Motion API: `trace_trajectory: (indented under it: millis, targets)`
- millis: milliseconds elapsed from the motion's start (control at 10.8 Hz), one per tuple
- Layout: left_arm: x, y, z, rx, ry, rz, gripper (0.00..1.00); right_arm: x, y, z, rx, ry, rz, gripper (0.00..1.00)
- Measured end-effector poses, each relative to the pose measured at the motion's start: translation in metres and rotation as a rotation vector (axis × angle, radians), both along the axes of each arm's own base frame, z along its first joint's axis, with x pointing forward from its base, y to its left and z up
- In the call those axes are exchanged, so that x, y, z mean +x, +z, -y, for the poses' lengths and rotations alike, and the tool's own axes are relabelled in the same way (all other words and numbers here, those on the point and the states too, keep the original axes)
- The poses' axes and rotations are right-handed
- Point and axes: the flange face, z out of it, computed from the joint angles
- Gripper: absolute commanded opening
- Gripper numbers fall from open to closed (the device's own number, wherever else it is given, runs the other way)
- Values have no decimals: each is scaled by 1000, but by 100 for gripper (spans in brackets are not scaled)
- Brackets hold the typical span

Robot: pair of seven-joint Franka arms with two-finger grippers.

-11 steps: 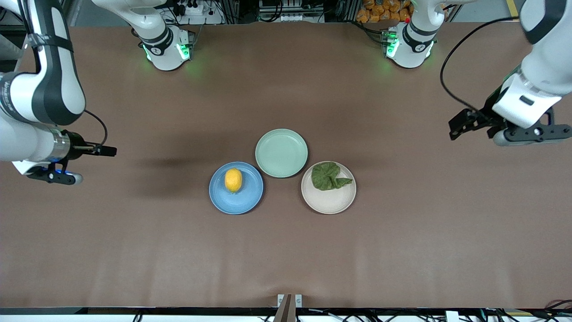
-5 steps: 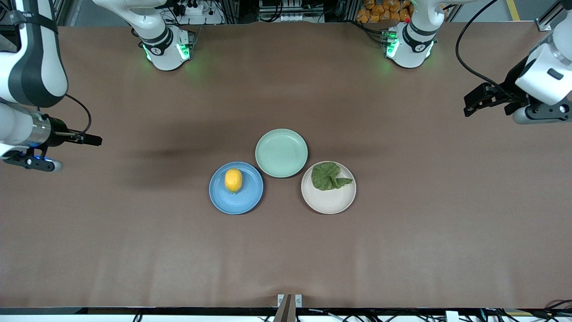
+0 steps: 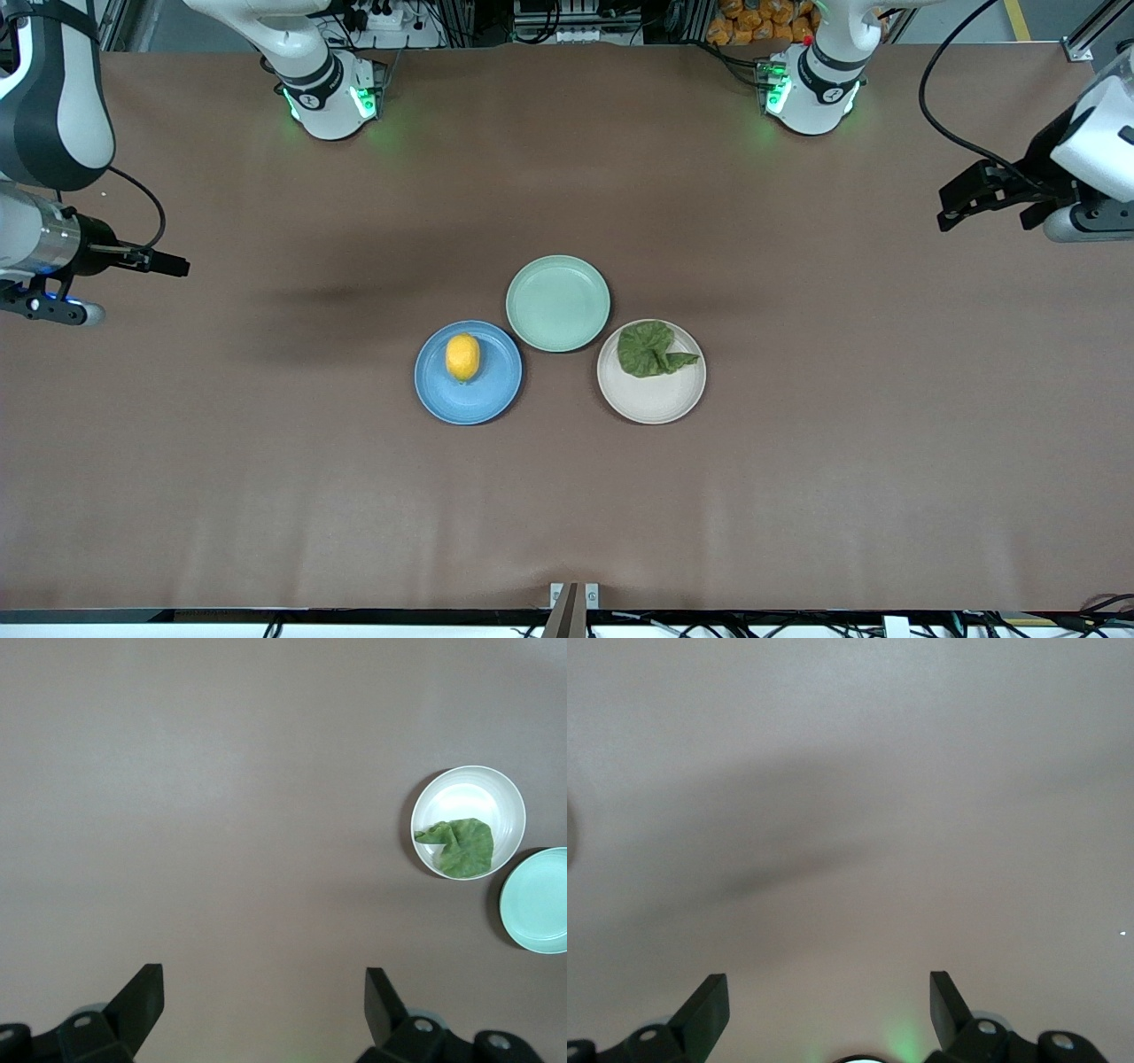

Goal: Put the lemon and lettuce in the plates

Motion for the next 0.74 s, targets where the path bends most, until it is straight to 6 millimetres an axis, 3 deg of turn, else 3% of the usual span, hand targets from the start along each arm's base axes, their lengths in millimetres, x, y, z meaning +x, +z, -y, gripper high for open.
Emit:
trace_trajectory:
  millis: [278,742]
  targets:
    - [7,-4,1,-3,-10,13,100,-4,14,1,1,-2,4,100]
    - [10,-5,3,-5,-13,21,100,-19,62,-1,6,-3,23,100]
